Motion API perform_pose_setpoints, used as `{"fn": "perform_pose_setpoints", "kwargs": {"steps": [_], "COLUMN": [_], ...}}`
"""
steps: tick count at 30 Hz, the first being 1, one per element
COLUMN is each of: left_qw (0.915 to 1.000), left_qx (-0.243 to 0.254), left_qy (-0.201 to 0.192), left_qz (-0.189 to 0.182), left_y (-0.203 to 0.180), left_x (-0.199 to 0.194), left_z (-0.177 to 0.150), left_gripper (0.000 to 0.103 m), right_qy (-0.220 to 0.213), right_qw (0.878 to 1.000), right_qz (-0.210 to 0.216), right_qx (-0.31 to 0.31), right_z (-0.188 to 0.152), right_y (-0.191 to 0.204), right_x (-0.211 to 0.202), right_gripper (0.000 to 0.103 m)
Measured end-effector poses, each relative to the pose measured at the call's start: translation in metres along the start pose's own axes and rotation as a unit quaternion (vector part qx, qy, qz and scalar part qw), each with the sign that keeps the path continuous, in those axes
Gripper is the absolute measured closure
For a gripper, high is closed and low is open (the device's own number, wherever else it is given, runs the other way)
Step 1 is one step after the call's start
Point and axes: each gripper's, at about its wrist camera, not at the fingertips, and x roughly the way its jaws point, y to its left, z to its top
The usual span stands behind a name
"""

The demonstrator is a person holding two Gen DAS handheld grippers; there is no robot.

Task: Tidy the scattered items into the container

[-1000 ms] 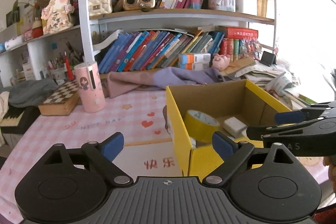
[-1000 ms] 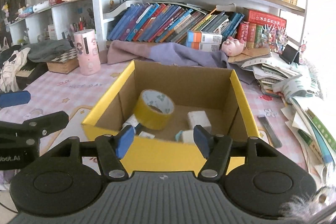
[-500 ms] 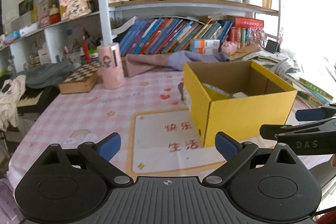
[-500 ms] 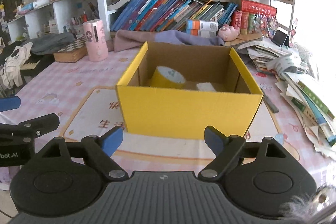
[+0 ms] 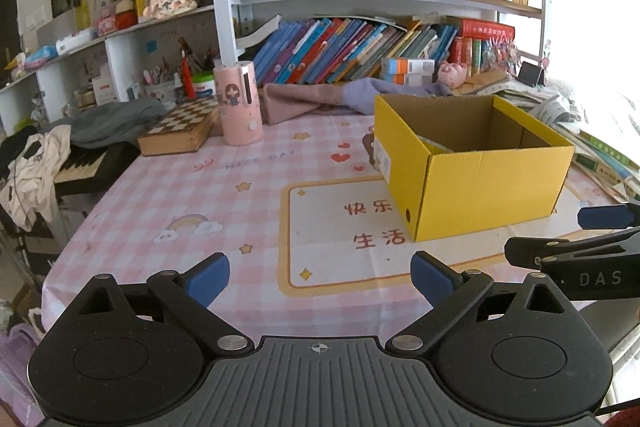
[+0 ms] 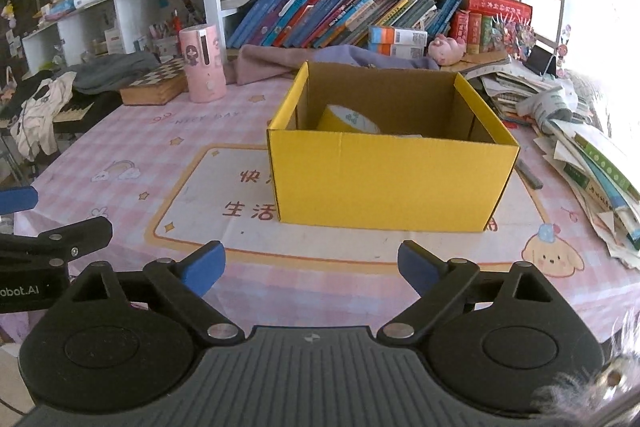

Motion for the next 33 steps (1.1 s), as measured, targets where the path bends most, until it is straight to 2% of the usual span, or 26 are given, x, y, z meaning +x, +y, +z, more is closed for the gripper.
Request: {"fn": "perform_pose_setpoints", "kwargs": {"steps": [8, 20, 33], "left_qw": [0.9999, 0.9995, 0.9988], "left_qx": [0.003, -0.016, -0.012], "left_qy": [0.004, 0.024, 0.045], "left_qz": [-0.014, -0.012, -0.011], "left_y": [0.001, 0.003, 0.004], "left_x": [-0.003, 0.001, 0.007], "left_z": [-0.003, -0.006, -0.009], "left_gripper": [0.000, 0.000, 0.000], "right_qy": [0.000, 0.009, 0.017], "right_qw": [1.000, 1.000, 1.000], "right_qz": [-0.009, -0.007, -0.004], "right_qx": [0.009, 0.008, -0.001], "right_z": [-0.007, -0.011, -0.009], "right_y": [0.002, 0.000, 0.005], "right_x": [-0.007, -0.008, -0.004], "right_gripper": [0.007, 0.004, 0.002]}}
